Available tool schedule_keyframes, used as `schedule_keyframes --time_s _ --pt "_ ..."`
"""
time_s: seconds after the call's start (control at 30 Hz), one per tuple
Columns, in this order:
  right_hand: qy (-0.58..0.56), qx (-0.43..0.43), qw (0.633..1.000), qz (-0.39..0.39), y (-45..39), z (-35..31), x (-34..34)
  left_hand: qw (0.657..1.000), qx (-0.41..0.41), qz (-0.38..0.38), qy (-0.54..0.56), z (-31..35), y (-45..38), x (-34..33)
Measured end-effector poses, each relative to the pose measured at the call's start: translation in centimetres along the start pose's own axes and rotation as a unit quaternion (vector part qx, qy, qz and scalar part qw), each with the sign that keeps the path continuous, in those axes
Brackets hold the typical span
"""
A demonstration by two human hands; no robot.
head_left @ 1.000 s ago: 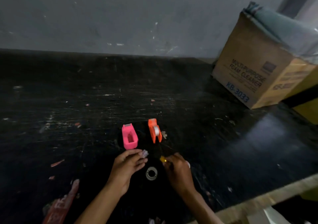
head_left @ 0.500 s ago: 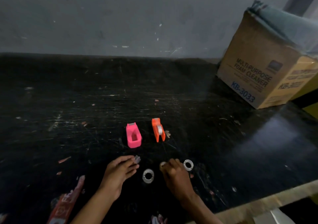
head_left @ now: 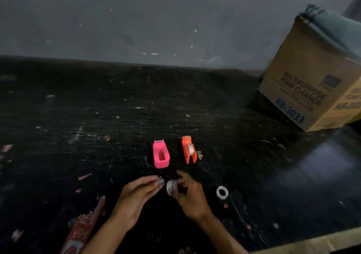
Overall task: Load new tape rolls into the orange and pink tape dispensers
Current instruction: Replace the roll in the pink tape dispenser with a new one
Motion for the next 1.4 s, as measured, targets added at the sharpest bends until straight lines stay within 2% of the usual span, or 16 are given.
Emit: schedule_keyframes --time_s 0.03,0.1,0.23,0.43,0.8,1.07,1.23,1.4 --pt "-0.078 -0.002 0.997 -0.001 -0.1 -0.3 0.6 1.000 -0.005 -0.006 -0.003 0.2 0.0 -0.2" --pt "-0.159 0.014 0.987 -0.015 -0.3 -1.0 1.5 1.000 -0.013 -0.013 -0.008 0.5 0.0 -0.4" --pt "-0.202 0.061 0.977 -0.027 -0.1 -3.1 2.6 0.999 -0.029 -0.028 -0.027 0.9 0.2 -0.9" --pt "-0.169 0.083 0.982 -0.016 0.1 -4.1 3.2 0.988 -0.092 -0.051 -0.111 2.3 0.4 -1.1" --pt "-0.156 0.110 0.982 -0.007 0.8 -4.4 3.8 0.962 -0.156 -0.137 -0.178 3.6 1.0 -2.4" --pt "-0.162 0.102 0.982 -0.002 -1.3 -4.3 3.8 0.963 -0.150 -0.134 -0.179 3.5 -0.1 -2.7" --pt "-0.158 0.102 0.982 -0.003 -3.0 -4.3 2.8 0.976 -0.128 -0.087 -0.156 3.8 -1.8 -2.1" --pt "-0.142 0.111 0.983 -0.018 -5.4 -4.1 2.0 0.979 -0.114 -0.081 -0.148 4.1 -3.9 -2.1"
Point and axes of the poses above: each hand's wrist, its own y-axis away from the middle knuckle, its own x-axis out of the back of the hand, z = x × y, the point moved 4 cm from there along -y, towards the middle knuckle, and after that the axes turned 13 degrees about y, right-handed, at the moved point
